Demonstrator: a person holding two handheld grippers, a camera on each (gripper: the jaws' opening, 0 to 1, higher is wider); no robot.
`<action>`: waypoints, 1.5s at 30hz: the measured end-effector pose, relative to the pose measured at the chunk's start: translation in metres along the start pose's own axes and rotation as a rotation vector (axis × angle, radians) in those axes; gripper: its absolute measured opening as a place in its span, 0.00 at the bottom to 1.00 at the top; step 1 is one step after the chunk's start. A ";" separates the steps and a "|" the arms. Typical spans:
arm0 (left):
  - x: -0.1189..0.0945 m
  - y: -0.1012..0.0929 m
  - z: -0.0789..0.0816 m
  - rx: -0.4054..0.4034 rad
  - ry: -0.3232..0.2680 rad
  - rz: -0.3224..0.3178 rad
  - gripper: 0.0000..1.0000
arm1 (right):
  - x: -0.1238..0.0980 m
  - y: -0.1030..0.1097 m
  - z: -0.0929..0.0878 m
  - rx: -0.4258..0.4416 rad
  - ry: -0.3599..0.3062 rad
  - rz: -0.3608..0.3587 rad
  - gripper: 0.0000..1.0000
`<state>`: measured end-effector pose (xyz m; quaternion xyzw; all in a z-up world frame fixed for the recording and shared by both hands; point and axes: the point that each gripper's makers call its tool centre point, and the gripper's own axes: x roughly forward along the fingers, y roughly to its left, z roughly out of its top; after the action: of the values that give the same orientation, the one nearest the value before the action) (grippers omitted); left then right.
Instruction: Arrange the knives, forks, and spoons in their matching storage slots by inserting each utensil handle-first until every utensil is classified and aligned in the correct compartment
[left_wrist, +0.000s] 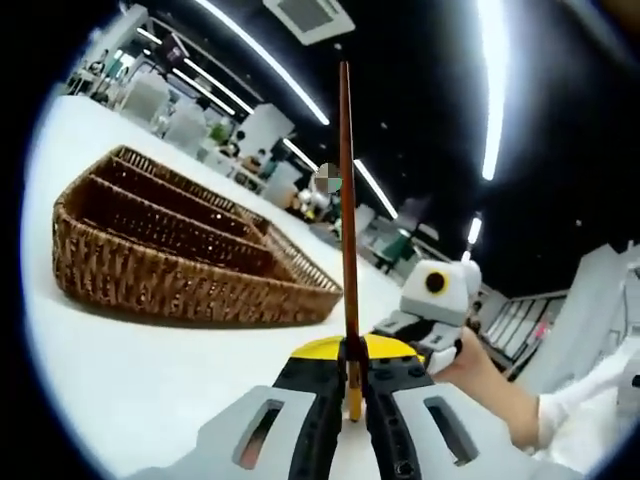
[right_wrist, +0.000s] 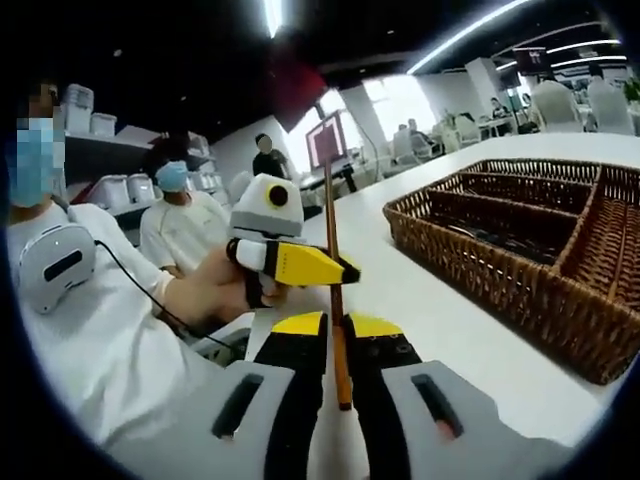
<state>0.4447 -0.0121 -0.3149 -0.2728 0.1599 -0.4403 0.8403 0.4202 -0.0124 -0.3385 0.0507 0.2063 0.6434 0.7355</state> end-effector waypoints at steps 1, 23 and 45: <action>0.000 -0.001 0.001 0.003 0.000 -0.004 0.04 | 0.000 0.000 -0.001 -0.003 0.007 -0.003 0.08; 0.002 -0.016 0.005 0.110 0.018 -0.018 0.04 | 0.001 0.008 -0.005 -0.029 0.025 -0.009 0.07; 0.001 -0.017 -0.004 0.216 0.049 -0.009 0.05 | 0.002 0.011 0.003 0.047 -0.080 0.020 0.06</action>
<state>0.4326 -0.0223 -0.3082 -0.1706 0.1309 -0.4653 0.8586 0.4111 -0.0078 -0.3322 0.0957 0.1910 0.6430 0.7355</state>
